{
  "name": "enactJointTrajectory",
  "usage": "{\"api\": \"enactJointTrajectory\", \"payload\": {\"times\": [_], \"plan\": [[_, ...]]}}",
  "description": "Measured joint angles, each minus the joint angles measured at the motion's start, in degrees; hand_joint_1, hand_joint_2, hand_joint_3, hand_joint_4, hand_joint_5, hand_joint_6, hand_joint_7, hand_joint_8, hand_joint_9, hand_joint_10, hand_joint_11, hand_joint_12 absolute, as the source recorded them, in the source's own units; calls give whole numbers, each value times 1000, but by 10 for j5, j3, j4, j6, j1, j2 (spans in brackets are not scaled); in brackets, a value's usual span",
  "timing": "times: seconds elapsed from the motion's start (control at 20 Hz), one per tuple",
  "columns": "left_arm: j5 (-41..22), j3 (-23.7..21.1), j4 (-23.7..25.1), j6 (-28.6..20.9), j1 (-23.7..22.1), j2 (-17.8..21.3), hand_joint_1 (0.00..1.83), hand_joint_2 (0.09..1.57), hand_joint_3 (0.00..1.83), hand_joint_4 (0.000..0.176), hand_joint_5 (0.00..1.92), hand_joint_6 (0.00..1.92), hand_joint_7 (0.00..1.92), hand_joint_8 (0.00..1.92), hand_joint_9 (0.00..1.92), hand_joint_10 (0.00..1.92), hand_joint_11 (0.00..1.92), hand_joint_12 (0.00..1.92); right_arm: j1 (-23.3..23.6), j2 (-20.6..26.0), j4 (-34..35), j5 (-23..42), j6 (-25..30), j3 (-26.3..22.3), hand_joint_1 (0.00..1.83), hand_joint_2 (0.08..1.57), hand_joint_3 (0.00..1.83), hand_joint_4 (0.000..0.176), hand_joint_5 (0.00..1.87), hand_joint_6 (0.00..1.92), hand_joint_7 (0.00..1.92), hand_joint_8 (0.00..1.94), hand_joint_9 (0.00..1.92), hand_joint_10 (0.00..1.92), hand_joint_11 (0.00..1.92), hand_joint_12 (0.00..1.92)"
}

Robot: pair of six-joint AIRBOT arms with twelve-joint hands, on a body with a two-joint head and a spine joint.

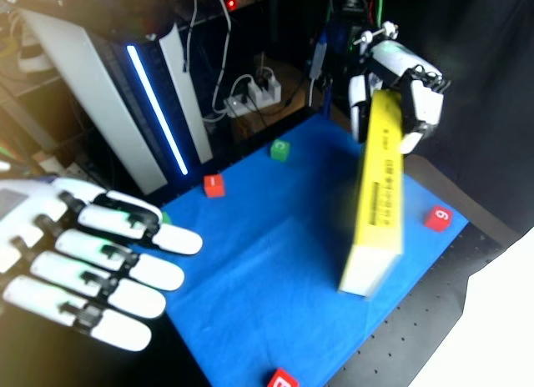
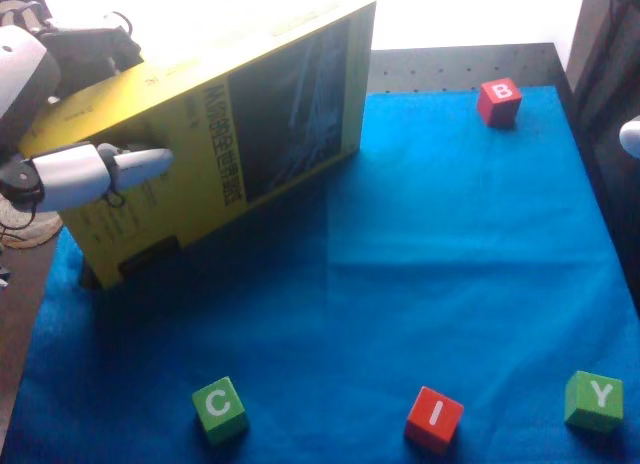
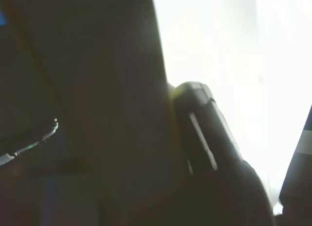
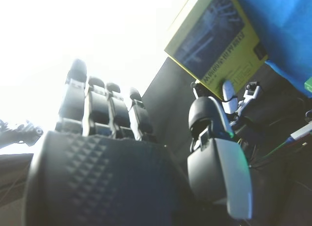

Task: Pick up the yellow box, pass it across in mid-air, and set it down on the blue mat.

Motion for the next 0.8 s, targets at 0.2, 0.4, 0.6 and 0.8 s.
{"api": "enactJointTrajectory", "payload": {"times": [0.2,0.4,0.6,0.8], "plan": [[-6,-9,16,2,3,7,1393,1192,0,0,1114,1921,1327,1921,1465,1921,1545,1921,0,0,-3,0,0,0,387,1293,0,128,0,0,0,0,0,0,0,892],[-10,-21,77,4,-11,9,1422,1180,0,0,1174,1921,1409,1921,1543,1921,1619,1921,48,-1,-50,8,0,0,420,1299,0,10,0,0,0,0,0,0,0,0],[-16,-25,132,4,-40,9,1378,1190,3,0,1161,1921,1424,1921,1575,1921,1641,1921,92,-16,-86,21,0,2,592,1234,0,5,0,0,0,0,0,0,2,1],[-14,-25,190,3,-69,-7,1361,1187,0,0,1176,1921,1447,1921,1615,1921,1674,1921,124,-53,-109,-6,0,17,598,1193,0,27,0,0,0,0,2,2,0,764]]}}
